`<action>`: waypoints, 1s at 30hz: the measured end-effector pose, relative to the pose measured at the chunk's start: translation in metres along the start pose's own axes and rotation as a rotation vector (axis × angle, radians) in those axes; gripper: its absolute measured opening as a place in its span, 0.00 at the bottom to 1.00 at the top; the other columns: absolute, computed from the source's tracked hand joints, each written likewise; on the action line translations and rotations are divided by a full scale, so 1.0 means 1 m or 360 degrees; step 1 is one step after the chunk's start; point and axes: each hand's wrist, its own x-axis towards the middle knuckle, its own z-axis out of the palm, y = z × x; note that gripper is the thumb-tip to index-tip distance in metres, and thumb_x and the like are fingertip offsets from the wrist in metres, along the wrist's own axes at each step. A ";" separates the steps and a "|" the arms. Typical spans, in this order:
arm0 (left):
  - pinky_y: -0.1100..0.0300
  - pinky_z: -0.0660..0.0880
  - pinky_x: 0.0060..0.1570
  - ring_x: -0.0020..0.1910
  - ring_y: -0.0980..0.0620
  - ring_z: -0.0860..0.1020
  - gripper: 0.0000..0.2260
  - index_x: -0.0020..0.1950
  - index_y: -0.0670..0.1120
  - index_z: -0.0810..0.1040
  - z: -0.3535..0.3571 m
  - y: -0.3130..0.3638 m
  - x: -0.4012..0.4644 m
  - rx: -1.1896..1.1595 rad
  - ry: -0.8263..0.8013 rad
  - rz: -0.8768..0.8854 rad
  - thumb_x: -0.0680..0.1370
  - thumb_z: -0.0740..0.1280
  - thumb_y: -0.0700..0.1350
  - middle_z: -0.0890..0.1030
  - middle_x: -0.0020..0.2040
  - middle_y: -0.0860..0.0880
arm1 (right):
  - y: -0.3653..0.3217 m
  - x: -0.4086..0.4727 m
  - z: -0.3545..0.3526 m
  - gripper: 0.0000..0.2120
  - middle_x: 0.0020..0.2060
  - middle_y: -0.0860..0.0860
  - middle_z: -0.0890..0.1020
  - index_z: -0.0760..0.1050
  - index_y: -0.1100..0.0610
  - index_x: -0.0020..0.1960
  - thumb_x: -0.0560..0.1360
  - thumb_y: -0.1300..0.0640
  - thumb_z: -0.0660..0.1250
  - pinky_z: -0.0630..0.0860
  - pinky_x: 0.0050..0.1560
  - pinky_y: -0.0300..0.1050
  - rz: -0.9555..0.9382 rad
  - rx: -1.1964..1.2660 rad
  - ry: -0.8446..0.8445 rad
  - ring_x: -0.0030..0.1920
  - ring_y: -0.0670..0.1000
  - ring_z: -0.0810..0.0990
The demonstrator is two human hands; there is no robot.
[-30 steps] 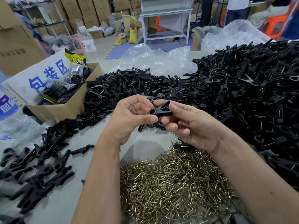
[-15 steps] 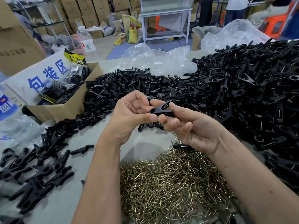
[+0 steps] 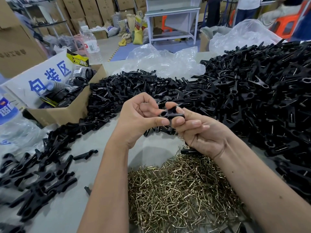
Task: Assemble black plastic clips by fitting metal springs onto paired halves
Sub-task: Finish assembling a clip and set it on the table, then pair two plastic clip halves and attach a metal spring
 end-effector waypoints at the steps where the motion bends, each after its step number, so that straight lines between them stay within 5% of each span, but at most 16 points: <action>1: 0.59 0.82 0.40 0.37 0.53 0.84 0.19 0.45 0.48 0.81 -0.001 -0.001 0.000 0.0013 0.0000 -0.0013 0.61 0.84 0.35 0.86 0.39 0.47 | 0.000 0.000 0.000 0.12 0.35 0.58 0.75 0.81 0.65 0.60 0.81 0.64 0.63 0.71 0.19 0.31 -0.0075 -0.0136 0.0022 0.24 0.44 0.74; 4: 0.55 0.82 0.47 0.45 0.51 0.85 0.17 0.48 0.46 0.82 -0.010 -0.005 0.001 0.0362 0.0165 -0.0082 0.65 0.84 0.38 0.87 0.47 0.49 | -0.003 0.003 0.002 0.13 0.35 0.55 0.75 0.85 0.59 0.58 0.78 0.61 0.65 0.67 0.19 0.29 -0.0385 -0.0603 0.0185 0.25 0.42 0.72; 6: 0.52 0.80 0.55 0.50 0.51 0.82 0.13 0.48 0.52 0.82 -0.018 -0.010 0.002 0.0945 0.0547 -0.0149 0.70 0.82 0.44 0.86 0.51 0.54 | -0.006 0.003 0.002 0.12 0.33 0.54 0.77 0.85 0.56 0.58 0.77 0.59 0.67 0.67 0.20 0.31 -0.0646 -0.0900 0.0386 0.25 0.43 0.71; 9: 0.43 0.64 0.72 0.74 0.42 0.64 0.19 0.63 0.58 0.78 -0.033 -0.018 0.000 0.1806 0.0958 -0.0483 0.73 0.78 0.55 0.73 0.73 0.47 | -0.008 0.004 0.000 0.11 0.32 0.54 0.78 0.85 0.54 0.59 0.81 0.60 0.66 0.66 0.22 0.33 -0.0946 -0.1130 0.0639 0.26 0.46 0.71; 13: 0.32 0.45 0.78 0.82 0.36 0.41 0.36 0.81 0.60 0.61 -0.056 -0.021 -0.007 0.1802 0.1007 -0.1023 0.76 0.69 0.67 0.44 0.85 0.45 | -0.008 0.005 -0.002 0.17 0.36 0.57 0.83 0.79 0.50 0.70 0.83 0.63 0.66 0.73 0.26 0.38 -0.1203 -0.1330 0.0869 0.29 0.49 0.77; 17: 0.30 0.45 0.77 0.82 0.35 0.37 0.37 0.83 0.60 0.56 -0.067 -0.022 -0.006 0.1785 0.0833 -0.1118 0.78 0.65 0.69 0.42 0.85 0.48 | -0.012 0.004 -0.001 0.32 0.44 0.57 0.86 0.60 0.43 0.82 0.85 0.66 0.62 0.82 0.34 0.42 -0.1212 -0.1649 0.1001 0.35 0.53 0.84; 21: 0.35 0.57 0.77 0.81 0.38 0.48 0.35 0.82 0.56 0.62 -0.066 -0.026 -0.004 0.1862 0.0697 -0.0922 0.78 0.67 0.66 0.54 0.84 0.48 | -0.008 0.017 0.002 0.24 0.35 0.52 0.85 0.70 0.49 0.77 0.83 0.63 0.65 0.81 0.28 0.43 -0.1450 -0.2182 0.1337 0.28 0.48 0.83; 24: 0.42 0.58 0.76 0.78 0.39 0.56 0.30 0.78 0.53 0.68 -0.063 -0.029 0.001 0.1917 0.0616 -0.0785 0.79 0.69 0.62 0.64 0.81 0.47 | 0.001 0.051 0.012 0.12 0.32 0.48 0.84 0.81 0.54 0.63 0.80 0.62 0.69 0.85 0.39 0.49 -0.1455 -0.2706 0.1218 0.29 0.46 0.83; 28: 0.59 0.69 0.65 0.66 0.46 0.74 0.16 0.63 0.52 0.83 -0.058 -0.031 0.006 0.1723 0.0498 -0.0406 0.76 0.76 0.44 0.81 0.64 0.50 | 0.005 0.104 0.021 0.12 0.45 0.52 0.86 0.81 0.56 0.62 0.79 0.61 0.68 0.79 0.55 0.49 -0.1020 -0.3304 0.0901 0.47 0.53 0.83; 30: 0.71 0.72 0.54 0.57 0.52 0.79 0.17 0.57 0.53 0.85 -0.057 -0.030 0.005 0.1537 0.0444 -0.0372 0.73 0.76 0.36 0.83 0.56 0.54 | 0.003 0.123 0.022 0.16 0.55 0.53 0.84 0.79 0.55 0.66 0.79 0.60 0.69 0.75 0.59 0.46 -0.0656 -0.3624 0.0739 0.58 0.55 0.80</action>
